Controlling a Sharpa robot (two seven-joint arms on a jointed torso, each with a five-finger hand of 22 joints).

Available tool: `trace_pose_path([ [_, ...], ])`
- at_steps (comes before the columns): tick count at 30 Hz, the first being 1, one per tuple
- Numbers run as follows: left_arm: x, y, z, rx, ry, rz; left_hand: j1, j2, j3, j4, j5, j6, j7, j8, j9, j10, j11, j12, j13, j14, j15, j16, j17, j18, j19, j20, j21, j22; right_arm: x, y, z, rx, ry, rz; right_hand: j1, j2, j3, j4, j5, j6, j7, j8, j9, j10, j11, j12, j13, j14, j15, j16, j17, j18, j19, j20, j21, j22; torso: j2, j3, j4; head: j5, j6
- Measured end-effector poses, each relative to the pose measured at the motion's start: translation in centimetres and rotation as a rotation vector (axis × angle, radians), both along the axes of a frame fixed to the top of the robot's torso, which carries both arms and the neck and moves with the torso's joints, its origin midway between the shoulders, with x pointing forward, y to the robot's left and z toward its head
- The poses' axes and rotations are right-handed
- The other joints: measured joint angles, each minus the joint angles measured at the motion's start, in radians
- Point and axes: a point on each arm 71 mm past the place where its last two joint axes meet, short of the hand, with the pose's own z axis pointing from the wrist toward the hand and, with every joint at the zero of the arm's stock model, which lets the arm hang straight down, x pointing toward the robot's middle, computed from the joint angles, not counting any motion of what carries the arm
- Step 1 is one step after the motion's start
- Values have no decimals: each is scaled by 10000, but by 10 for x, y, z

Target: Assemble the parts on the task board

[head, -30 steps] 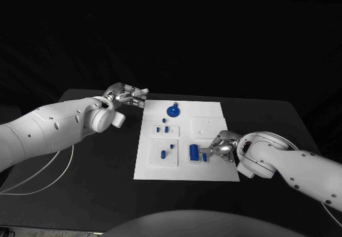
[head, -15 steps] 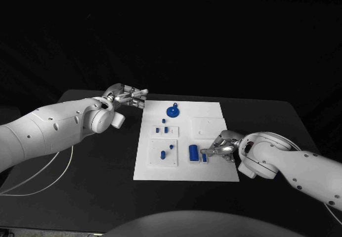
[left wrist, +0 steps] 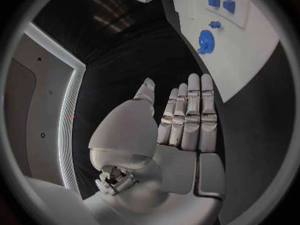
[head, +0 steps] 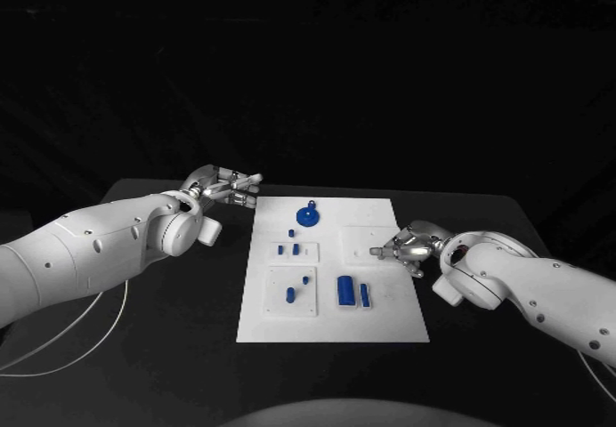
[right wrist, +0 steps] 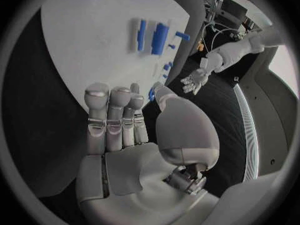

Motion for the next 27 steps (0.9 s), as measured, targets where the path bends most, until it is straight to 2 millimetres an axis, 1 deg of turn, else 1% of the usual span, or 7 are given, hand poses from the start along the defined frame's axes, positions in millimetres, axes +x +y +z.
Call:
trace_pose_path([
  [4, 2, 1, 1, -57, -124, 203, 134, 27, 42, -125, 108, 0, 0, 0, 0, 37, -37, 0, 0, 0, 0, 0, 0, 0, 0, 0, 0, -8, 25, -11, 8, 1119, -523, -710, 458, 813, -1183, -888, 910, -341, 165, 0, -465, -771, 146, -1557, -1475, -480, 155, -812, -649, 213, -16, 232, -3076, -1385, -40, -38, 5, -105, 267],
  [10, 7, -3, 2, -191, -256, 465, 200, 93, 61, -199, 116, 0, 0, 0, 0, 37, -36, 0, 0, -72, 8, -3, -24, -1, 0, 0, 0, -27, 55, -31, 11, 2737, -1103, -1944, 760, 1326, -1529, -1582, 1063, -434, 257, 0, -1065, -889, 340, -2945, -4386, -974, 406, -1951, -2078, 252, -97, 533, -4921, -3224, -121, -106, 41, -264, 798],
  [13, 12, -6, 5, -272, -351, 586, 207, 100, 32, -227, 116, 0, 0, 0, 0, 37, -36, 0, 0, -330, 103, -164, -122, -1, -99, 99, 0, -81, 68, -42, 11, 3545, -1438, -2570, 910, 1476, -1400, -1862, 1063, -717, 459, 0, -1976, -819, 496, -3895, -6048, -1358, 712, -3143, -3042, 249, -467, 809, -5822, -4434, -138, -111, 75, -321, 1086],
  [16, 17, -8, 8, -360, -448, 716, 251, 145, 27, -303, 133, 0, 0, 0, 0, -168, 63, 0, 0, -798, 250, -166, -307, 0, -476, 252, 0, -223, 80, -48, 13, 4303, -1770, -3025, 905, 1546, -1016, -2023, 1063, -1030, 746, -60, -3300, -1190, 970, -5900, -8168, -2077, 1277, -5149, -4350, 243, -1908, 1317, -5941, -6174, -151, -100, 106, -341, 1306],
  [20, 22, -8, 11, -494, -531, 917, 344, 158, 56, -387, 156, -189, -8, 0, 0, -711, 221, 0, 0, -1589, 504, -166, -643, 0, -1118, 540, -39, -575, 89, -51, 13, 5118, -2112, -3362, 958, 1598, -404, -2219, 961, -1340, 952, -60, -4737, -1904, 1620, -7460, -10337, -3423, 2094, -7342, -6647, 355, -4260, 2393, -5937, -8958, -161, -74, 131, -371, 1505],
  [24, 25, -8, 13, -643, -589, 1088, 344, 158, 97, -429, 156, -277, 10, 0, -29, -779, 260, 0, 0, -2006, 646, -166, -829, -1, -1347, 736, -39, -1089, 94, -54, 14, 5745, -2374, -3454, 958, 1598, -101, -2323, 908, -1293, 942, -60, -5425, -2181, 1696, -7611, -10561, -3550, 2219, -7531, -8537, 968, -4343, 3061, -5953, -11446, -150, -49, 136, -372, 1602],
  [27, 24, -7, 12, -650, -570, 1102, -718, 130, 251, -638, -190, -1665, -372, -212, -216, -1797, -111, -202, -174, -3055, 280, -398, -1024, -95, -2475, 406, -233, -1725, 93, -54, 15, 5772, -2391, -3456, -99, 1369, -432, -1991, 49, -2616, 612, -238, -5628, -3172, 1359, -7822, -10733, -4489, 1920, -7739, -8821, 675, -5341, 2678, -6088, -12147, -148, -42, 136, -365, 1613],
])
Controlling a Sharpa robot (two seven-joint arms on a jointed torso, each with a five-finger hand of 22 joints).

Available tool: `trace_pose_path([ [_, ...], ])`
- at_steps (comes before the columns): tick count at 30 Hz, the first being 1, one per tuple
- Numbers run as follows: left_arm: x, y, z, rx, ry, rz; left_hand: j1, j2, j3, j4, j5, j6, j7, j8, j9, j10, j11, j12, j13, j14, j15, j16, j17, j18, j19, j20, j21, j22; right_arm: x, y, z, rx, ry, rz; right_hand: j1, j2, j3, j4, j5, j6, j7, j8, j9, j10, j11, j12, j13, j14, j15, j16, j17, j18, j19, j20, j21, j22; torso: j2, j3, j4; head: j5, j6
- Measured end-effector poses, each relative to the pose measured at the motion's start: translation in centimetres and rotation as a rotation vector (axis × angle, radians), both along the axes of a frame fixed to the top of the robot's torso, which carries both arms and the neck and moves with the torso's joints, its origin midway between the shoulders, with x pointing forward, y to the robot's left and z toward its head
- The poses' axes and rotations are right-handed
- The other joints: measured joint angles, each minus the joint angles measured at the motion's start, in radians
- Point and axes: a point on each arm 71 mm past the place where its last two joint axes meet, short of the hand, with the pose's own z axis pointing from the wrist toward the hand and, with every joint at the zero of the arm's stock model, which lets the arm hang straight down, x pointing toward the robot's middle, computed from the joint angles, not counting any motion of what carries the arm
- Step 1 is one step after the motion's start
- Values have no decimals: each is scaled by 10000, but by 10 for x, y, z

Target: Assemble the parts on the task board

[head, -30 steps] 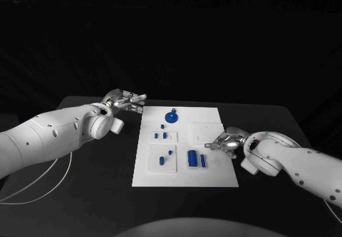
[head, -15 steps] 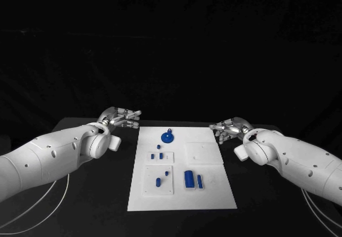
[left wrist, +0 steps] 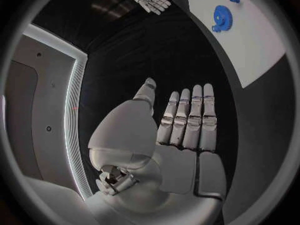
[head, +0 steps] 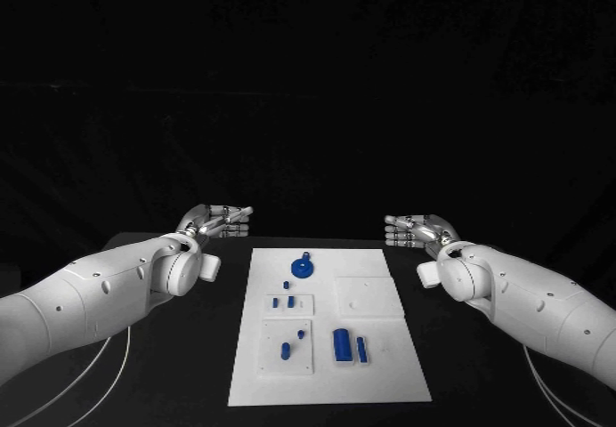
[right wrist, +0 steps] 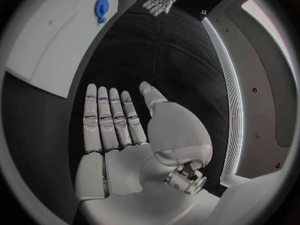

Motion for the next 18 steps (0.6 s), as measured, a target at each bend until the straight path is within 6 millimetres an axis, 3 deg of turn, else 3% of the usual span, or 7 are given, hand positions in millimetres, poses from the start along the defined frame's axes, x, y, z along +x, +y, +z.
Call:
trace_pose_path([
  [2, -2, 0, -2, -22, 49, -13, -1038, -43, 120, -120, -305, -2369, -281, -134, -134, -1882, -303, -130, -126, -1199, -280, -135, -141, -144, -2327, -265, -146, -390, -1, 2, -1, -37, 23, 62, -969, -127, -276, 276, -647, -2454, -280, -141, -136, -1592, -272, -135, -128, -1934, -269, -126, -143, -440, -2374, -420, -158, -254, -21, 17, -10, 6, 2],
  [4, -5, -3, -4, -98, 102, -56, -1993, -74, 206, -205, -524, -4294, -489, -234, -229, -4160, -516, -224, -213, -3553, -488, -226, -244, -251, -4371, -454, -250, -671, -3, 7, 0, -53, 24, 184, -2133, -196, -443, 443, -1040, -4110, -453, -223, -219, -3571, -437, -216, -204, -3858, -435, -213, -228, -682, -4109, -665, -259, -397, -79, 61, -36, 32, 33],
  [5, -8, -5, -5, -155, 127, -97, -2367, -81, 225, -242, -594, -4931, -556, -262, -261, -4947, -583, -224, -244, -4438, -557, -254, -277, -300, -5054, -515, -282, -766, -5, 10, 1, -51, 11, 252, -3581, -237, -532, 532, -1249, -5028, -538, -257, -263, -4763, -527, -225, -244, -4974, -522, -228, -274, -770, -5092, -798, -307, -473, -116, 91, -56, 45, 56],
  [6, -9, -7, -6, -195, 142, -124, -2520, -84, 227, -257, -621, -5121, -576, -262, -272, -5187, -604, -224, -254, -4711, -577, -254, -287, -300, -5260, -533, -294, -791, -5, 12, 1, -47, -4, 295, -3915, -246, -552, 552, -1295, -5219, -558, -257, -271, -5017, -547, -227, -251, -5210, -540, -228, -282, -792, -5296, -824, -313, -489, -146, 114, -72, 58, 71],
  [8, -16, -17, -8, -413, 177, -250, -5218, -109, 246, -301, -765, -6411, -710, -316, -334, -6804, -741, -301, -313, -6571, -709, -304, -353, -298, -6649, -656, -339, -973, -9, 22, 5, 10, -119, 494, -6245, -301, -677, 677, -1586, -6485, -676, -315, -330, -6703, -669, -293, -307, -6778, -656, -294, -345, -918, -6651, -1008, -353, -595, -273, 217, -147, 104, 140],
  [12, -29, -32, -9, -802, 148, -363, -8361, -125, 288, -343, -862, -7554, -829, -348, -388, -8245, -864, -348, -360, -8235, -826, -331, -413, -454, -7877, -765, -386, -1138, -19, 40, 11, 191, -345, 753, -8439, -347, -822, 760, -1855, -7638, -783, -367, -389, -8256, -782, -350, -363, -8216, -766, -344, -402, -1066, -7892, -1172, -417, -690, -423, 337, -225, 147, 204],
  [18, -66, -60, -15, -1552, 165, -265, -10757, -135, 327, -382, -955, -8391, -918, -390, -426, -9310, -953, -349, -393, -9460, -918, -377, -449, -451, -8785, -839, -426, -1260, -49, 79, 20, 844, -775, 1069, -10090, -384, -876, 812, -2041, -8494, -862, -373, -418, -9399, -861, -368, -394, -9275, -845, -385, -433, -1214, -8809, -1292, -459, -754, -534, 430, -288, 168, 238],
])
